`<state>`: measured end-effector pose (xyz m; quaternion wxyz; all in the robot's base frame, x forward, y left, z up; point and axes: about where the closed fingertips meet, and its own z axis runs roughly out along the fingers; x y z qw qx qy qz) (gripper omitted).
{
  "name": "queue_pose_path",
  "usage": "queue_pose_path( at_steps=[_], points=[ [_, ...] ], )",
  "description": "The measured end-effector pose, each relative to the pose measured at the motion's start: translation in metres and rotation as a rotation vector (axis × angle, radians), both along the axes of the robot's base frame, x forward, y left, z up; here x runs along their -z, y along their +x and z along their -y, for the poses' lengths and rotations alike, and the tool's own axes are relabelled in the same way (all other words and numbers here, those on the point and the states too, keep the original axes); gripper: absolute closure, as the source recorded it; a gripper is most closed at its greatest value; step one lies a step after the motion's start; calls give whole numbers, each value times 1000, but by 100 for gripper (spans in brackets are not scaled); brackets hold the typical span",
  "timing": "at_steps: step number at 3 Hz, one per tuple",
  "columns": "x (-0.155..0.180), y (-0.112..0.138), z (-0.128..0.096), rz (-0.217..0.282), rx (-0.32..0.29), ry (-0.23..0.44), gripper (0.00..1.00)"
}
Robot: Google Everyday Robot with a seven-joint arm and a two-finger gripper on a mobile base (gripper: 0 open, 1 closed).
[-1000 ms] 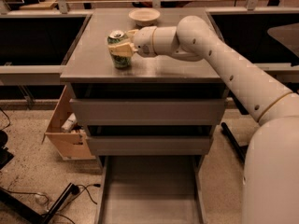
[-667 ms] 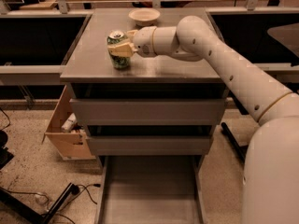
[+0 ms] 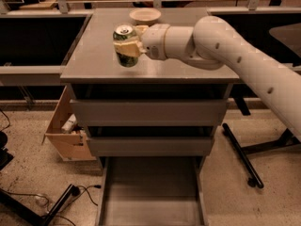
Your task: Place green can into bottom drawer
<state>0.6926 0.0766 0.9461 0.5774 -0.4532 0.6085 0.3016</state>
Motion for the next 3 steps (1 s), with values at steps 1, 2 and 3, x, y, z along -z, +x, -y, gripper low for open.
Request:
queue_pose_path(
  at_steps=[1,2,3],
  points=[
    [-5,-57,31,3,69,-26,100],
    [24,-112,68,-54,144,-89,100],
    [92,-156,98,-101,203,-174,100]
  ],
)
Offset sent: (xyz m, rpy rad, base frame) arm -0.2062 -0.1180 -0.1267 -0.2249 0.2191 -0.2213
